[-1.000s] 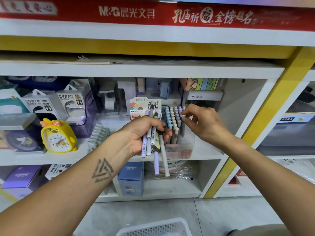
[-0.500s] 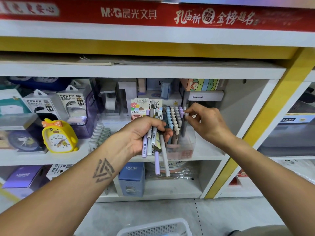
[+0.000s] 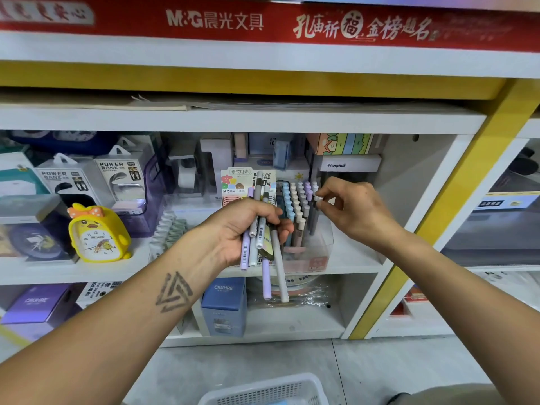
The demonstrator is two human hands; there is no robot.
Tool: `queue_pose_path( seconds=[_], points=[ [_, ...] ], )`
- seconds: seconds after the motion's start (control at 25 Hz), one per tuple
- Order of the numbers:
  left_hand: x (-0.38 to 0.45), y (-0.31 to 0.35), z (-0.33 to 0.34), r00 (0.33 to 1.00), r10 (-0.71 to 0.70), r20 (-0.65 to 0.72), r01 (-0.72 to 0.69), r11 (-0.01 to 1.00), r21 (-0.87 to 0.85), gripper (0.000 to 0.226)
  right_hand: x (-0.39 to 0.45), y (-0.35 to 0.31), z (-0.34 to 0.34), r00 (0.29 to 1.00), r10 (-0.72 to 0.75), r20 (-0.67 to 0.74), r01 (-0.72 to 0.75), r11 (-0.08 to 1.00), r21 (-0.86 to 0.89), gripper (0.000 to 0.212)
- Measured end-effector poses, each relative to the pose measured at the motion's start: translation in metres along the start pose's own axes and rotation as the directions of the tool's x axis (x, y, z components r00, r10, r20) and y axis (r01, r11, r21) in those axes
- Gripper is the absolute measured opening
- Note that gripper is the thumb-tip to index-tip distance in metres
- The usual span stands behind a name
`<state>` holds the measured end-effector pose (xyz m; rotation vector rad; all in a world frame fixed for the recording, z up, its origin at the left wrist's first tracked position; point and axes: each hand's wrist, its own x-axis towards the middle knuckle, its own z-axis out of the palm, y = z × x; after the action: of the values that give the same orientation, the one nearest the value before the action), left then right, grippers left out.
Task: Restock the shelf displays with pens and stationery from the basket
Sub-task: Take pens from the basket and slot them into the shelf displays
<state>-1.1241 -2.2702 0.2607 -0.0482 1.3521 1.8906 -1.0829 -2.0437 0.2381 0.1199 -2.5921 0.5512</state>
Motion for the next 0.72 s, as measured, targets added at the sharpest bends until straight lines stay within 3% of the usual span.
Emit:
queue_pose_path(
  seconds=[0.36, 0.4, 0.48, 0.56, 0.72],
  points=[
    [-0.001, 0.000, 0.000, 1.000, 0.019, 0.001, -0.018, 0.999, -0.051, 0.022, 0.005, -0.005, 0.005, 0.992, 0.085, 0.098, -0.058, 0.968, -0.245, 0.030],
    [-0.001, 0.001, 0.000, 0.999, 0.033, -0.007, -0.033, 0.998, -0.061, 0.022, 0.005, -0.009, 0.004, 0.992, 0.093, 0.082, -0.078, 0.982, -0.170, 0.029],
    [0.000, 0.003, -0.002, 0.996, 0.078, -0.034, -0.081, 0.992, -0.094, 0.020, 0.005, -0.026, 0.002, 0.990, 0.124, 0.067, -0.135, 0.971, 0.197, 0.017],
    [0.000, 0.006, -0.004, 0.989, 0.130, -0.072, -0.139, 0.980, -0.140, 0.017, 0.006, -0.047, -0.003, 0.970, 0.131, 0.207, -0.223, 0.821, 0.526, 0.011],
    [0.000, 0.009, -0.011, 0.972, 0.188, -0.140, -0.210, 0.963, -0.168, 0.017, 0.005, -0.073, 0.005, 0.898, 0.021, 0.439, -0.310, 0.739, 0.599, 0.037]
  ],
)
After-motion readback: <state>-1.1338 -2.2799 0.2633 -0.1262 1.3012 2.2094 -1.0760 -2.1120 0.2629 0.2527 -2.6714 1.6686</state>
